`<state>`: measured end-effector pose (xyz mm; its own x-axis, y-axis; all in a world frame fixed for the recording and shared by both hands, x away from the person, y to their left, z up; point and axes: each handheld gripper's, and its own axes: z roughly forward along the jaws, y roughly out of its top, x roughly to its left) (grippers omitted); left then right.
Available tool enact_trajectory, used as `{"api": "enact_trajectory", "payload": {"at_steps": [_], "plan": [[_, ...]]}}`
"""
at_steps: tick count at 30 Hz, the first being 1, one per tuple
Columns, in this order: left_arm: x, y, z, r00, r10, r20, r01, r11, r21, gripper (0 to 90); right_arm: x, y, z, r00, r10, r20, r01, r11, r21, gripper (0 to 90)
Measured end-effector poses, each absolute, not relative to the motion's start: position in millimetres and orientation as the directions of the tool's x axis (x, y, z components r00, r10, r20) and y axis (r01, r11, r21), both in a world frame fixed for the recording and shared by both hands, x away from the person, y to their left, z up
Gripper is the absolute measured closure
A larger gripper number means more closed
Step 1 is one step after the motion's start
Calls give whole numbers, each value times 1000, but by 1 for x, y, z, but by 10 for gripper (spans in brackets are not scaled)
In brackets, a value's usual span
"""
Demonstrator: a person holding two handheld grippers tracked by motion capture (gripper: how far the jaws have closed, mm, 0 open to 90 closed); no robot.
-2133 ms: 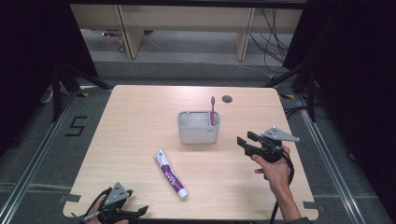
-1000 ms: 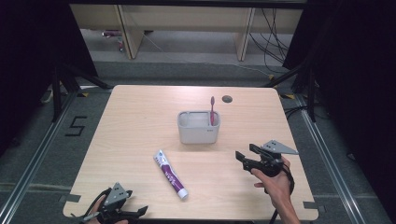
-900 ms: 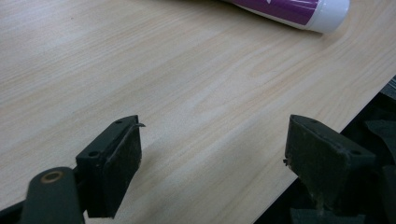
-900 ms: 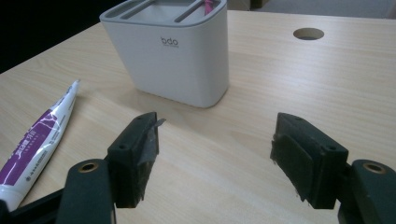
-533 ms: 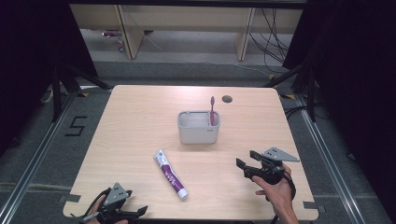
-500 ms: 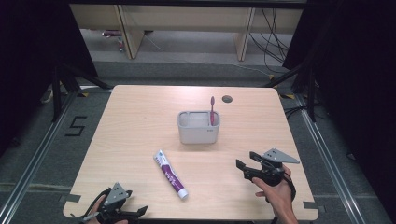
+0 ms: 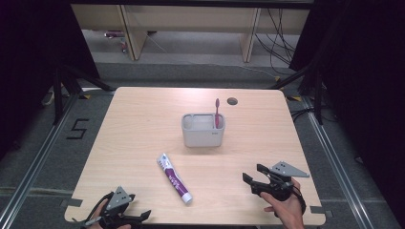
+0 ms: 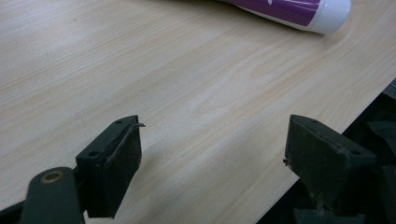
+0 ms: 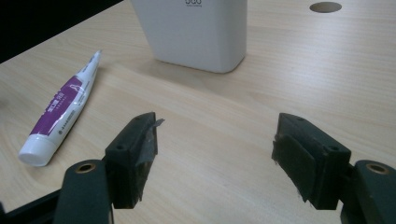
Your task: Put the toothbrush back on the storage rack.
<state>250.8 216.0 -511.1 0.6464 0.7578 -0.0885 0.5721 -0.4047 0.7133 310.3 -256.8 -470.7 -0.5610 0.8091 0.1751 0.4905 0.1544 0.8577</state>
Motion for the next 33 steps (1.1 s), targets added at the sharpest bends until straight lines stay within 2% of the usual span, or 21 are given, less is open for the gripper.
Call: {"api": "enact_trajectory", "payload": {"at_steps": [7,11,14,15,18,19,26,27,29,33], "plan": [[251,217,-511,636,767,-90,582,-399,709,181,299,-253,-479,-581,791,192,515,175,839,284],[252,216,-511,635,767,-92,585,-400,706,182,293,-251,-481,-609,782,129,478,232,847,271],[252,215,-512,637,765,-94,583,-398,708,181,288,-249,-482,-616,776,135,494,247,834,255],[252,215,-512,623,777,-92,591,-390,707,181,286,-248,-482,-621,779,92,491,295,820,246],[253,217,-512,627,773,-95,591,-392,705,181,281,-247,-481,-605,791,91,516,303,801,228],[253,217,-513,624,775,-96,593,-390,705,181,282,-248,-481,-612,789,61,497,323,805,217],[252,218,-512,629,772,-93,592,-398,700,182,276,-250,-484,-621,778,92,528,329,783,189],[252,218,-512,627,773,-96,592,-393,703,182,275,-251,-485,-619,783,58,507,342,791,188],[251,219,-513,627,773,-98,590,-389,708,182,272,-250,-485,-604,790,106,541,309,782,181],[250,220,-512,625,775,-97,592,-390,705,182,269,-256,-488,-612,785,94,542,330,773,174]]}}
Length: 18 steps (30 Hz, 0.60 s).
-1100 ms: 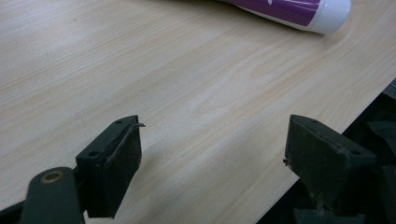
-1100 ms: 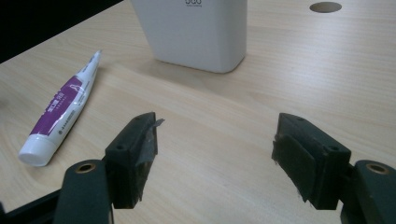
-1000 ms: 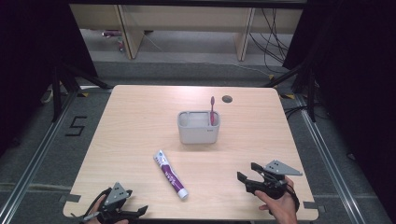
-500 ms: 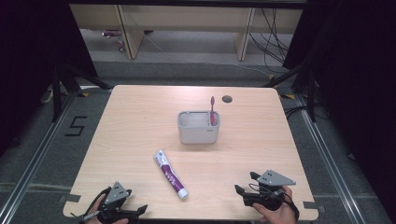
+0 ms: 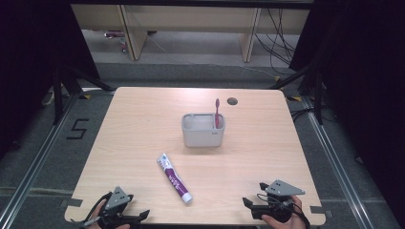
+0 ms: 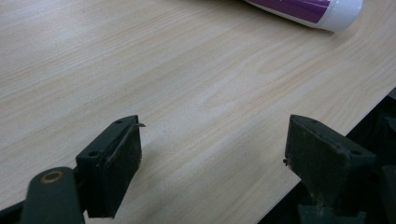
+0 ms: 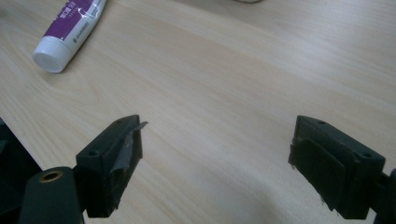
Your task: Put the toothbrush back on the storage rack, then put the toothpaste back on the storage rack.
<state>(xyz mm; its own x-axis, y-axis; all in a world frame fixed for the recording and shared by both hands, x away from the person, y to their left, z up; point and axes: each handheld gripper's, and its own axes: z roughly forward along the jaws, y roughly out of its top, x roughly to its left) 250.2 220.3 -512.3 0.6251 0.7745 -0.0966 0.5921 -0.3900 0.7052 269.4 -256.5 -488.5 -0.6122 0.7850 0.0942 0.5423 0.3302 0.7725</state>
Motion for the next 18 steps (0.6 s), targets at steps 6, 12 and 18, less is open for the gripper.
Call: {"api": "enact_trajectory", "payload": {"at_steps": [6,12,18], "plan": [[250,218,-513,621,778,-96,590,-384,710,182,265,-261,-489,-604,792,86,538,326,777,176],[252,217,-513,629,771,-99,592,-392,704,182,263,-265,-490,-596,798,87,542,321,777,178],[252,217,-512,628,771,-103,591,-387,707,182,262,-265,-490,-601,795,84,538,325,778,180]]}}
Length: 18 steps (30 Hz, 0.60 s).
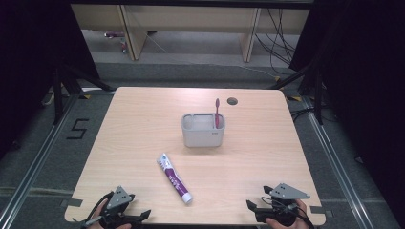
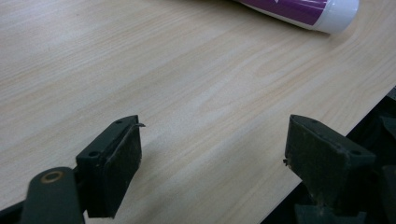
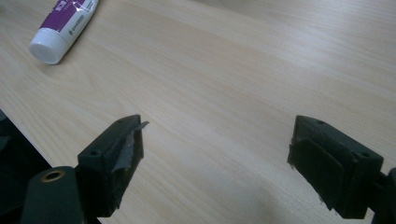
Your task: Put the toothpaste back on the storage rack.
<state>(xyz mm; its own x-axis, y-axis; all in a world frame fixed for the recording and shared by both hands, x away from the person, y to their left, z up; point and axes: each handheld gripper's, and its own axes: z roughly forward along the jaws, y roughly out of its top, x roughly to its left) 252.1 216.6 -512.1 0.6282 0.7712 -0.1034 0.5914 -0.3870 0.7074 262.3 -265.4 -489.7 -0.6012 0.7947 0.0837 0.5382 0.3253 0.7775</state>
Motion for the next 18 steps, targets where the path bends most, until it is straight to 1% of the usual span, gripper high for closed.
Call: {"api": "enact_trajectory", "payload": {"at_steps": [1,3,4,5,6,9,10,11,12,15,16,17,18], "plan": [[252,217,-512,631,769,-107,590,-385,710,182,263,-265,-490,-603,791,105,550,316,773,181],[252,218,-512,626,772,-111,595,-381,708,182,263,-264,-490,-595,796,107,556,312,771,182],[253,219,-512,613,777,-144,603,-343,720,181,263,-263,-490,-601,793,99,549,320,772,184],[253,219,-512,613,777,-144,603,-343,720,181,263,-263,-490,-601,793,99,549,320,772,184],[253,219,-511,607,778,-161,610,-326,722,181,261,-262,-489,-602,794,84,544,331,771,188],[256,216,-509,597,775,-206,625,-288,726,179,261,-262,-490,-597,797,91,553,327,767,190],[256,211,-509,575,783,-236,635,-245,733,179,261,-262,-490,-597,797,91,553,327,767,190],[257,211,-508,591,774,-227,633,-271,725,179,261,-262,-490,-601,794,96,551,324,769,192],[259,208,-507,587,774,-237,633,-256,730,179,261,-263,-489,-600,796,83,548,333,767,194],[263,203,-504,584,773,-246,644,-258,720,177,261,-264,-489,-596,798,89,553,328,766,197],[263,198,-503,568,776,-275,651,-220,727,172,261,-264,-489,-597,797,89,552,328,767,200],[265,198,-502,578,773,-262,652,-244,718,171,261,-264,-489,-600,795,90,550,328,768,201],[265,194,-501,568,777,-271,654,-227,721,171,261,-263,-489,-600,795,90,550,329,767,202]]}}
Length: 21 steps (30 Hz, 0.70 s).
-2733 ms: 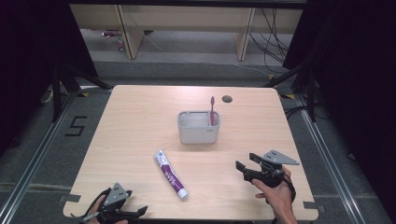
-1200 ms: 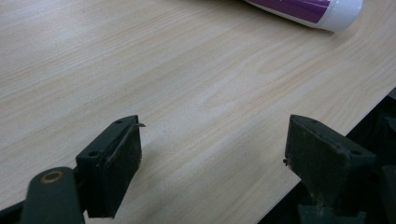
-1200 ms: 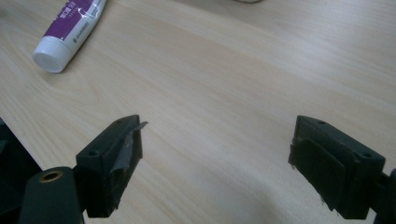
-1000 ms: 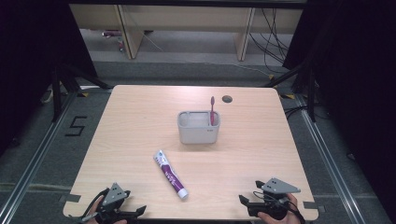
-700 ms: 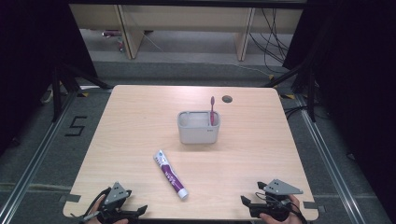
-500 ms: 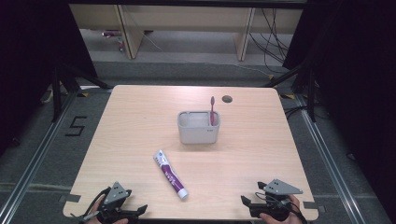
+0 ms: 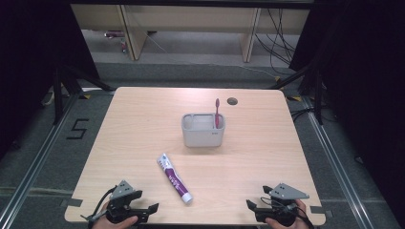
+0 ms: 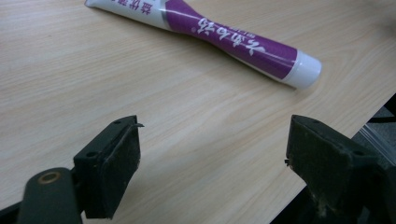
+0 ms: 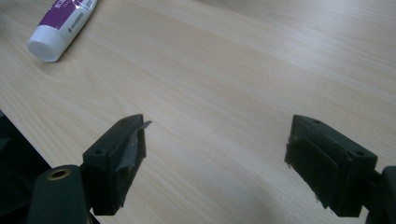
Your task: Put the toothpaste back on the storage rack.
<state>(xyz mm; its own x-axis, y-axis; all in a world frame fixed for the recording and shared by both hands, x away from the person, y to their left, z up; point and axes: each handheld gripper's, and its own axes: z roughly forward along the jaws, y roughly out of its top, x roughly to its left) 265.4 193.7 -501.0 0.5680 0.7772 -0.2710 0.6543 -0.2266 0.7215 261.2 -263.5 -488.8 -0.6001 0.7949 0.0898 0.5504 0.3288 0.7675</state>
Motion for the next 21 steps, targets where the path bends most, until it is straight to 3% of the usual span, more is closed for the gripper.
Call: {"api": "enact_trajectory", "payload": {"at_steps": [21], "plan": [[312,155,-489,519,790,-326,719,-197,667,164,262,-263,-488,-632,771,83,526,347,776,209]]}}
